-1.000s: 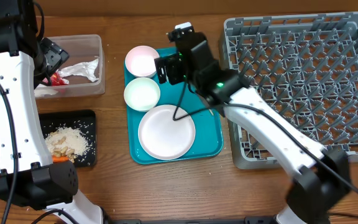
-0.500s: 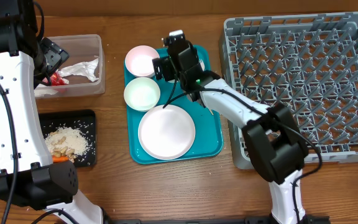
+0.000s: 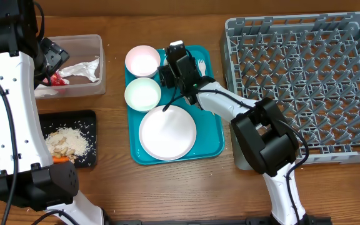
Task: Sort waste into correct bins and load items into the dishwasher rack
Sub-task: 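Reach the right gripper to the white cup and grasp it, then carry the white cup right and place it in the rack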
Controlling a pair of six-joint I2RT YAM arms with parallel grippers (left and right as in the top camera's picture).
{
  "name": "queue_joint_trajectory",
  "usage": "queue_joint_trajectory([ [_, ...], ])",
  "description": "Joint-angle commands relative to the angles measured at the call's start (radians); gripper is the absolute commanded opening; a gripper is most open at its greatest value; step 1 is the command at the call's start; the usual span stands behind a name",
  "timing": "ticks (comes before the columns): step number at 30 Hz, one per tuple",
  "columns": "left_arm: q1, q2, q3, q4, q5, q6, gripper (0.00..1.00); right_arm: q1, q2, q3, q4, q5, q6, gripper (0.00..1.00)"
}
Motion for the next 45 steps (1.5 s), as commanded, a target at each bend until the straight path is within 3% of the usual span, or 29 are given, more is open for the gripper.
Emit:
queue_joint_trajectory([
  [1, 0.003, 0.001, 0.003, 0.001, -0.003, -0.006, 1.0, -0.003, -0.005, 0.028, 0.007, 0.021, 0.005, 0.64],
  [7, 0.003, 0.001, 0.003, 0.001, -0.003, -0.006, 1.0, -0.003, -0.126, 0.029, -0.032, 0.174, 0.026, 0.58],
  [13, 0.003, 0.001, 0.003, 0.001, -0.003, -0.006, 1.0, -0.079, -0.344, 0.029, -0.125, 0.352, 0.024, 0.61],
  [17, 0.003, 0.001, 0.003, 0.001, -0.003, -0.006, 1.0, -0.227, -0.457, 0.029, -0.216, 0.357, 0.003, 0.62],
  [22, 0.003, 0.001, 0.003, 0.001, -0.003, -0.006, 1.0, -0.554, -0.512, 0.029, -0.392, 0.349, 0.003, 0.64],
  [27, 0.003, 0.001, 0.003, 0.001, -0.003, -0.006, 1.0, -0.879, -0.486, 0.029, -0.514, 0.07, 0.003, 0.66],
  [31, 0.003, 0.001, 0.003, 0.001, -0.003, -0.006, 1.0, -1.022, -0.459, 0.01, -0.541, -0.038, 0.003, 0.69],
  [33, 0.003, 0.001, 0.003, 0.001, -0.003, -0.006, 1.0, -1.054, -0.45, 0.003, -0.553, -0.037, 0.003, 0.77],
  [36, 0.003, 0.001, 0.003, 0.001, -0.003, -0.006, 1.0, -1.073, -0.444, 0.0, -0.565, -0.048, 0.004, 0.99],
  [45, 0.003, 0.001, 0.003, 0.001, -0.003, -0.006, 1.0, -0.972, -0.476, 0.001, -0.588, -0.119, 0.027, 1.0],
])
